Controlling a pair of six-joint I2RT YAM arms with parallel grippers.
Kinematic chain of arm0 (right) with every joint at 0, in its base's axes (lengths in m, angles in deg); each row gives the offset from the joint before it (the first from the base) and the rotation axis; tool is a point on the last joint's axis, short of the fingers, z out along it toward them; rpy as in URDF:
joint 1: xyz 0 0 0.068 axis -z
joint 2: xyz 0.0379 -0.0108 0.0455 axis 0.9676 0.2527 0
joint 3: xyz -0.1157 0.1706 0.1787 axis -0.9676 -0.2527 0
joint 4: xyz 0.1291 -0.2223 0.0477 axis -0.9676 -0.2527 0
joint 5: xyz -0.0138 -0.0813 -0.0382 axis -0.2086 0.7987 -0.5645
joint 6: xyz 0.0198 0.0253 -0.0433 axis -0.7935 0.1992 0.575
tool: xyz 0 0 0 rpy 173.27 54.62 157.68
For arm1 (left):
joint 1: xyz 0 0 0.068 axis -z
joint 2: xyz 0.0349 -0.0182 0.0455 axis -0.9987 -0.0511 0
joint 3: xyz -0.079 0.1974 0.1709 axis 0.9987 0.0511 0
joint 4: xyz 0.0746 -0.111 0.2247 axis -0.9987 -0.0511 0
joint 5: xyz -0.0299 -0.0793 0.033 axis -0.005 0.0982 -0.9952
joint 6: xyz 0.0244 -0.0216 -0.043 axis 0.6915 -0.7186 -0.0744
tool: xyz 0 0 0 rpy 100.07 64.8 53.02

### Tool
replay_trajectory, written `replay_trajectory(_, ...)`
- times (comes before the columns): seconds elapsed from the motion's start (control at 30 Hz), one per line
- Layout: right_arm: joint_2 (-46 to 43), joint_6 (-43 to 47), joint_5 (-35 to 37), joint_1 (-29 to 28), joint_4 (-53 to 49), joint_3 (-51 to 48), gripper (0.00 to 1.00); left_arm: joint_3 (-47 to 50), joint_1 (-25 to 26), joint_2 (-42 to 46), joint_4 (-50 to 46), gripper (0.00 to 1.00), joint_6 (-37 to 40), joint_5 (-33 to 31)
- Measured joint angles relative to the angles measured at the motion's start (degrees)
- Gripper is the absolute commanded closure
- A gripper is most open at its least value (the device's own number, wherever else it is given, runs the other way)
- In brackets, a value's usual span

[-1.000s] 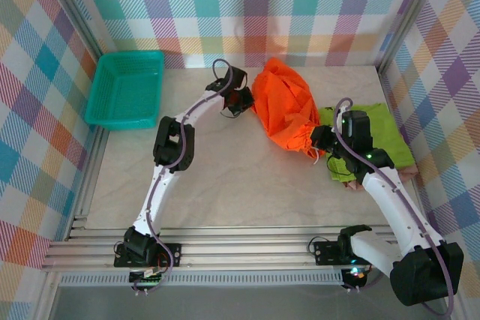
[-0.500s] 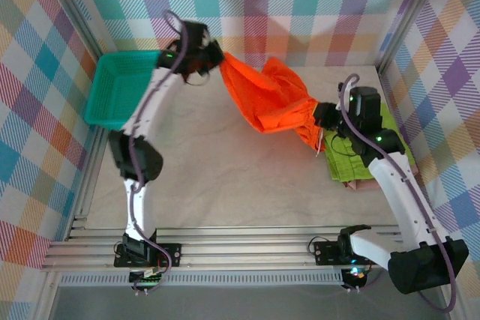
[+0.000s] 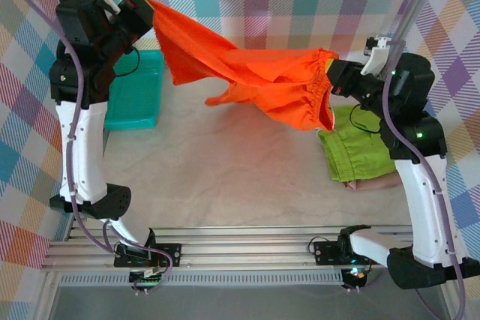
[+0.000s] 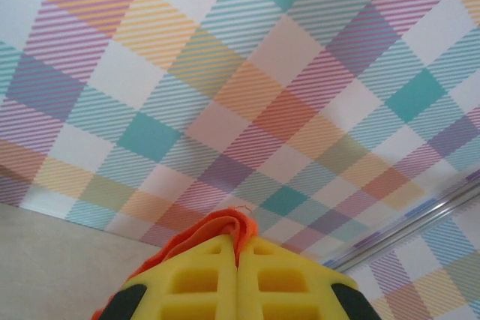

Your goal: Fold and stack the shorts

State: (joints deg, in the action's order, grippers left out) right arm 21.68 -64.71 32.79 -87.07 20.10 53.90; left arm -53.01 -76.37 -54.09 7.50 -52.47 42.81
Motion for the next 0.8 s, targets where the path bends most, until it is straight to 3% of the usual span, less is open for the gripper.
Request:
replay_trajectory(0.13, -0.2, 0.0, -2.9, 0.0, -0.2, -1.4, 1.00, 1.2, -0.1, 1.5, -1.9, 1.00, 1.2, -0.7)
replay_trajectory(0.23, 0.2, 0.0, -4.3, 0.0, -0.3, -5.5, 1.00, 8.0, -0.1, 3.7, -1.6, 1.00, 1.9, -1.2)
replay_trajectory(0.53, 9.9, -1.2, -3.3, -2.6, -1.5, -20.9, 1.00, 45.7, 1.3, 7.0, 6.1, 1.00, 1.4, 1.0)
replay_trajectory(0.63, 14.8, -2.9, -2.3, -3.4, -1.9, -22.3, 1.00, 54.2, 2.9, 6.0, 7.0, 1.00, 0.6, 1.2)
replay_trajectory(0.8, 28.5, -5.9, -2.0, -3.8, -1.3, -15.2, 1.00, 49.9, 4.1, -3.1, 7.4, 1.00, 0.3, 1.3)
